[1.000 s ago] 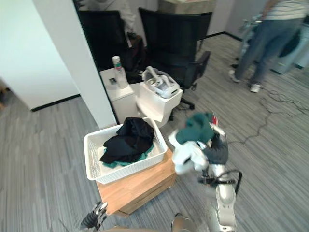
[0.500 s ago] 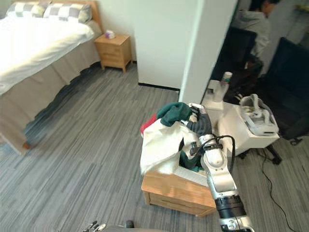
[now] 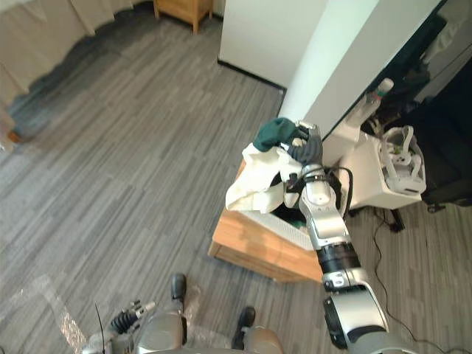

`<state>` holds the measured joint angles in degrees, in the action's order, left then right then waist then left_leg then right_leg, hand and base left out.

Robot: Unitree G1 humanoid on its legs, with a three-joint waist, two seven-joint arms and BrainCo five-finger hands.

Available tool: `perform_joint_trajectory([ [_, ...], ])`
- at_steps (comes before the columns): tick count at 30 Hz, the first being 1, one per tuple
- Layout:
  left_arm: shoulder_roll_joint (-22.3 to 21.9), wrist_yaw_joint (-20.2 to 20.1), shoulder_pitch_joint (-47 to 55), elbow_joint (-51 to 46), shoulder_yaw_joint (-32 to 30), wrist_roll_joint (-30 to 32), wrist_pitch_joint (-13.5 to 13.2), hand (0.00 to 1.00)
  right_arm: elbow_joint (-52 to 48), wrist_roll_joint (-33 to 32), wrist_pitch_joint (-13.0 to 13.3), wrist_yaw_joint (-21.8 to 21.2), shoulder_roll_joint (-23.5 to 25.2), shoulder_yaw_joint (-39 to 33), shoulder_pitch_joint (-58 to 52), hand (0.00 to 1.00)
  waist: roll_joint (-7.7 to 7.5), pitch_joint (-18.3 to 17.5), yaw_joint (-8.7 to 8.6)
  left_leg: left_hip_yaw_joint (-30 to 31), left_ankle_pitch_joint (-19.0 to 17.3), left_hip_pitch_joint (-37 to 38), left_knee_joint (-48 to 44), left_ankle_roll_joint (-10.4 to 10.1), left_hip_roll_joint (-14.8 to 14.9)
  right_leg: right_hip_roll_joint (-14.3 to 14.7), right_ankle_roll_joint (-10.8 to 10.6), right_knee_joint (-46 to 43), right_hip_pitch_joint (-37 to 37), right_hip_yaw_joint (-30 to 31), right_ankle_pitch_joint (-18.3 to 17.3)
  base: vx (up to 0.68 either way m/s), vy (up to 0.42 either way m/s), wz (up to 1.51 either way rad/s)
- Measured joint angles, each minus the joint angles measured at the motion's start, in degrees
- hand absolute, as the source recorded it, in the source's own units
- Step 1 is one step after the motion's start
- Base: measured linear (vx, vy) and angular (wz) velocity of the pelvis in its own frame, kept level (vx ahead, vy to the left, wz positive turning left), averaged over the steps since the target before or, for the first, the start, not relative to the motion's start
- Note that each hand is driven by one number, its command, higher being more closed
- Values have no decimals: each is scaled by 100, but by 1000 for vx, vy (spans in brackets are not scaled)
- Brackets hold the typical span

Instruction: Tidy the bed and pick cloth on bed and put in laundry

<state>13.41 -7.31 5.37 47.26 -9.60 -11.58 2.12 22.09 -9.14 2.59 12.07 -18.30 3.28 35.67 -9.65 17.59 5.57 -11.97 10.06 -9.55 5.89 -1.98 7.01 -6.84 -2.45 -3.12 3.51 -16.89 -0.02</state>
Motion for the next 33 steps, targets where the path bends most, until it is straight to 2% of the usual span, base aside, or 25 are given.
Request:
perform_joint_trajectory([
  [5, 20, 146, -245, -25, 9, -8, 251, 0, 451, 1101, -354, -497, -653, 234, 22, 100, -69, 296, 13, -231, 229, -224, -1, -9, 251, 185, -51, 138, 223, 150, 71, -93, -40, -18],
  [8, 79, 158, -555, -148, 12, -9, 272, 0, 1022, 1129, -477, -686, -779, 374, 346, 100, -97, 652, 49, -286, 366, -328, -2, 2, 279, 215, -56, 265, 302, 215, 316, -63, -15, -16],
  [10, 122, 251, -951, -244, 23, -24, 259, 0, 1776, 1004, -606, -720, -837, 501, 898, 100, -78, 812, 160, -384, 386, -604, -2, -12, 281, 251, -37, 399, 598, 294, 591, -80, -26, -24],
  [13, 152, 294, -1312, -228, 77, -157, 228, 0, 2647, 907, -755, -706, -910, 681, 1668, 100, 67, 908, 178, -378, 530, -937, -1, 5, 281, 263, -51, 546, 853, 269, 787, -68, -26, -3],
  [16, 157, 401, -1478, -226, 185, -341, 199, 0, 2911, 682, -817, -619, -1134, 678, 2081, 100, 185, 984, 205, -359, 604, -1122, -2, 46, 269, 260, -42, 621, 981, 207, 867, -32, -12, 4],
  [18, 129, 524, -1616, -212, 288, -594, 197, 0, 3087, 439, -873, -403, -1393, 619, 2485, 100, 295, 1053, 247, -361, 647, -1281, -5, 68, 252, 251, -95, 665, 1118, 191, 946, 0, 0, 0],
  [20, 79, 592, -1668, -209, 300, -694, 196, 0, 3112, 306, -918, -230, -1533, 576, 2629, 100, 355, 1090, 268, -365, 666, -1339, -20, 92, 239, 239, -98, 665, 1186, 189, 948, 0, 0, 0],
  [25, 30, 612, -1643, -176, 292, -931, 194, 0, 2954, 117, -853, -69, -1714, 413, 2662, 100, 414, 1126, 176, -374, 666, -1360, -27, 94, 218, 226, -99, 710, 1205, 213, 948, 5, 1, -2],
  [28, -32, 494, -1598, -264, 268, -930, 187, 0, 2239, 130, -728, -15, -1961, 241, 2510, 100, 413, 1126, 111, -419, 663, -1194, -30, 96, 217, 216, -99, 714, 1093, 286, 948, 6, 4, -12],
  [33, -29, 289, -1479, -500, 236, -906, 185, 0, 1487, 129, -660, 30, -2085, 43, 2221, 100, 408, 1123, 10, -457, 616, -760, 3, 37, 279, 272, -50, 718, 655, 273, 884, -26, -29, -2],
])
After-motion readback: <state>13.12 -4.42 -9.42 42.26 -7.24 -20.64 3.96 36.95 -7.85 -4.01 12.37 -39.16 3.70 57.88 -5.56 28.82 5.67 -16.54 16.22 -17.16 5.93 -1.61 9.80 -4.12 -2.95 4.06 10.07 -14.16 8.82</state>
